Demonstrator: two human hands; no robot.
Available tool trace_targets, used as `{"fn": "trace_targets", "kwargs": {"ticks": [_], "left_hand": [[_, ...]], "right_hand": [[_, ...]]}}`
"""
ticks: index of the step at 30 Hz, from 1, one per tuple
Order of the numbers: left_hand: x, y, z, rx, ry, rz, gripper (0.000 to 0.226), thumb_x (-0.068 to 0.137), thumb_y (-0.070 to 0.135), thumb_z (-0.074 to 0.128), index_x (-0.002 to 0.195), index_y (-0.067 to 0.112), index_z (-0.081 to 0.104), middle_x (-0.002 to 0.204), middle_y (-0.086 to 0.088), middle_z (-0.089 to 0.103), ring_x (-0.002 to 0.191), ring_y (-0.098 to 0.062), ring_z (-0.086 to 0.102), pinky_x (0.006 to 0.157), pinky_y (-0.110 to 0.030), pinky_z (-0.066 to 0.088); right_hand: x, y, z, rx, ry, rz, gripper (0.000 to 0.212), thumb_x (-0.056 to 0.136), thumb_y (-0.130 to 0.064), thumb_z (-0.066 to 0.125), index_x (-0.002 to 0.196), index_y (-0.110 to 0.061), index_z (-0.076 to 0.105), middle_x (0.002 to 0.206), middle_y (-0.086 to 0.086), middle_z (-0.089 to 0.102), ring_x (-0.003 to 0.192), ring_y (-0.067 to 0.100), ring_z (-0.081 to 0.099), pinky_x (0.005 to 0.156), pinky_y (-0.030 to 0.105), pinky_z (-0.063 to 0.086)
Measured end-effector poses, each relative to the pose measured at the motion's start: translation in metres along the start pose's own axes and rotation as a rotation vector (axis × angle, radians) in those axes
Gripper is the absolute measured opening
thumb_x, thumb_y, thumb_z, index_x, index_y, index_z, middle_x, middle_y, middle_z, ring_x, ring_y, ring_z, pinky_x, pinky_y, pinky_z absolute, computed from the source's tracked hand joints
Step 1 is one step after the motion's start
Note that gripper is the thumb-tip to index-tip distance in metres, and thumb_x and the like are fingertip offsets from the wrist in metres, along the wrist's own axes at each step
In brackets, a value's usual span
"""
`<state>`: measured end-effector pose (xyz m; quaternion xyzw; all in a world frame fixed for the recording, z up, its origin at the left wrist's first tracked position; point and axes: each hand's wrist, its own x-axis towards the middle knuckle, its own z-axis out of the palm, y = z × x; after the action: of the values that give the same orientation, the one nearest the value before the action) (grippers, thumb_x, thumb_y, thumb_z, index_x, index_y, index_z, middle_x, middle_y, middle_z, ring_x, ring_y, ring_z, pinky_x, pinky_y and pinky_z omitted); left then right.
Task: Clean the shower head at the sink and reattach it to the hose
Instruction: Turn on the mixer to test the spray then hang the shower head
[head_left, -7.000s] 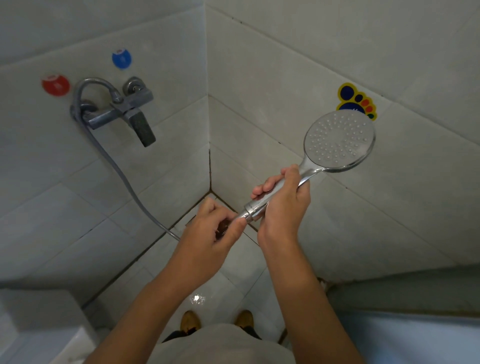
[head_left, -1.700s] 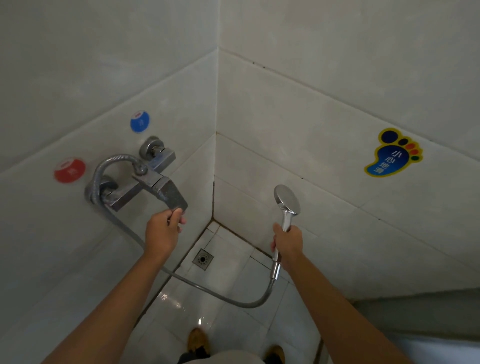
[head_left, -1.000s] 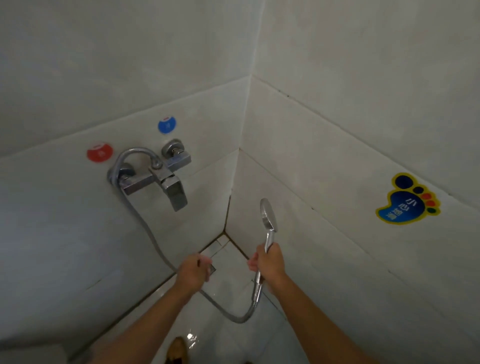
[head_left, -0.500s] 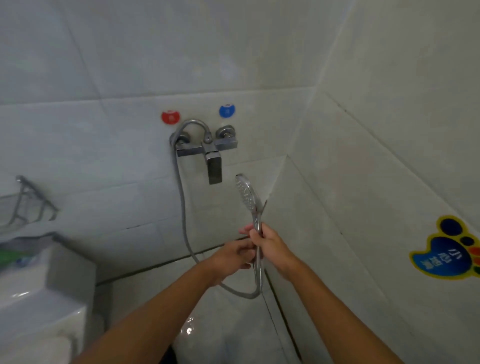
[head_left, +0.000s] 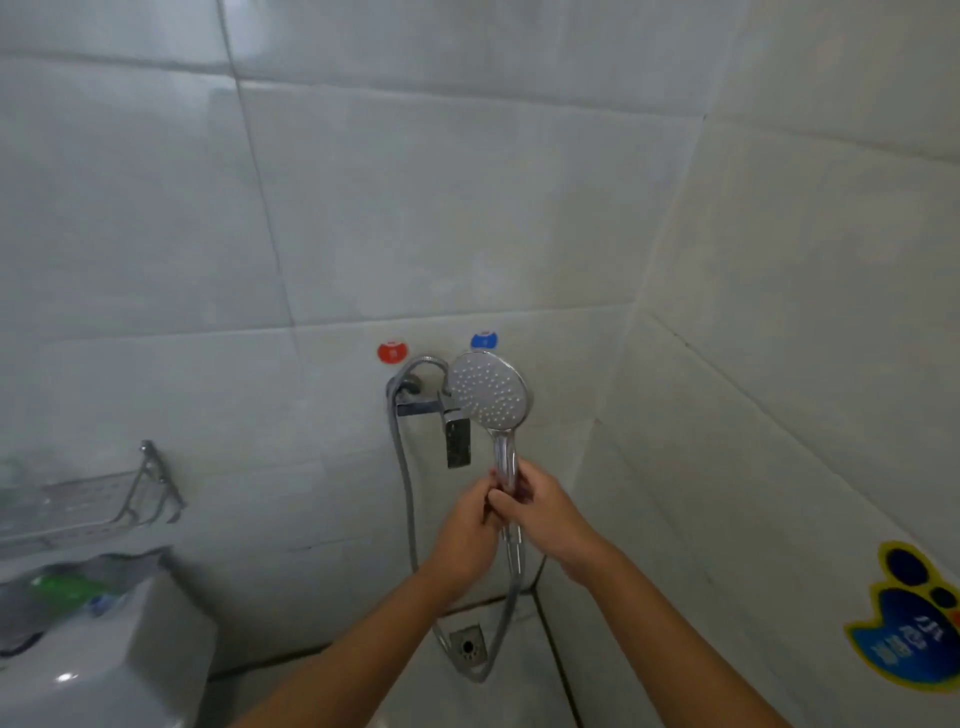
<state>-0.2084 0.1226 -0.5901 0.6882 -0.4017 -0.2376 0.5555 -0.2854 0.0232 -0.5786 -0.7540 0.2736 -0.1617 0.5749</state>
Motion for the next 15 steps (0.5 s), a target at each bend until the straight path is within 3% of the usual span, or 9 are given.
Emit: {"fn": "trace_targets", "kwargs": {"ticks": [2, 5, 8, 10, 12, 15], "left_hand": [[0.012, 0.013, -0.008, 0.063, 0.084, 0.044, 0.029, 0.092, -0.007, 0.048, 0.105, 0.017, 0.058, 0.094, 0.01, 0.061, 0.084, 0.015, 0.058, 0.072, -0.006, 0.042], [0.035, 0.033, -0.021, 0.139, 0.174, 0.114, 0.026, 0.092, -0.001, 0.051, 0.111, 0.014, 0.06, 0.1, 0.004, 0.061, 0.087, 0.011, 0.056, 0.072, -0.001, 0.041], [0.055, 0.061, -0.035, 0.138, 0.183, 0.232, 0.029, 0.091, -0.006, 0.048, 0.109, 0.014, 0.058, 0.099, 0.003, 0.061, 0.089, 0.012, 0.056, 0.075, -0.001, 0.04], [0.066, 0.079, -0.043, 0.109, 0.173, 0.286, 0.03, 0.089, -0.01, 0.046, 0.107, 0.012, 0.057, 0.097, 0.004, 0.061, 0.089, 0.008, 0.058, 0.078, -0.008, 0.043], [0.077, 0.092, -0.051, 0.113, 0.182, 0.301, 0.021, 0.092, 0.003, 0.046, 0.111, 0.008, 0.055, 0.1, 0.001, 0.062, 0.09, -0.004, 0.059, 0.079, -0.02, 0.046], [0.091, 0.112, -0.068, 0.099, 0.159, 0.34, 0.021, 0.094, 0.021, 0.048, 0.112, 0.011, 0.054, 0.104, -0.004, 0.064, 0.095, -0.018, 0.063, 0.08, -0.024, 0.053]], "right_hand": [[0.007, -0.021, -0.001, -0.001, 0.048, -0.053, 0.017, 0.091, -0.012, 0.065, 0.109, -0.012, 0.065, 0.103, 0.013, 0.072, 0.099, 0.023, 0.069, 0.088, 0.033, 0.056], [0.019, -0.054, -0.006, -0.013, 0.122, -0.144, 0.017, 0.091, -0.011, 0.065, 0.107, -0.017, 0.07, 0.097, 0.0, 0.074, 0.088, 0.004, 0.069, 0.077, 0.017, 0.053], [0.034, -0.083, -0.013, -0.047, 0.184, -0.23, 0.02, 0.088, -0.004, 0.066, 0.102, -0.017, 0.072, 0.089, -0.002, 0.073, 0.076, -0.004, 0.066, 0.07, 0.01, 0.049], [0.043, -0.102, -0.018, -0.087, 0.234, -0.298, 0.021, 0.085, -0.003, 0.069, 0.099, -0.017, 0.074, 0.09, 0.005, 0.072, 0.076, 0.002, 0.067, 0.069, 0.012, 0.049], [0.053, -0.119, -0.023, -0.155, 0.274, -0.383, 0.019, 0.081, -0.008, 0.073, 0.094, -0.022, 0.075, 0.086, 0.008, 0.072, 0.077, 0.011, 0.068, 0.07, 0.02, 0.052], [0.066, -0.148, -0.033, -0.24, 0.322, -0.462, 0.016, 0.076, -0.009, 0.079, 0.087, -0.02, 0.077, 0.071, -0.007, 0.065, 0.068, 0.008, 0.065, 0.066, 0.028, 0.053]]}}
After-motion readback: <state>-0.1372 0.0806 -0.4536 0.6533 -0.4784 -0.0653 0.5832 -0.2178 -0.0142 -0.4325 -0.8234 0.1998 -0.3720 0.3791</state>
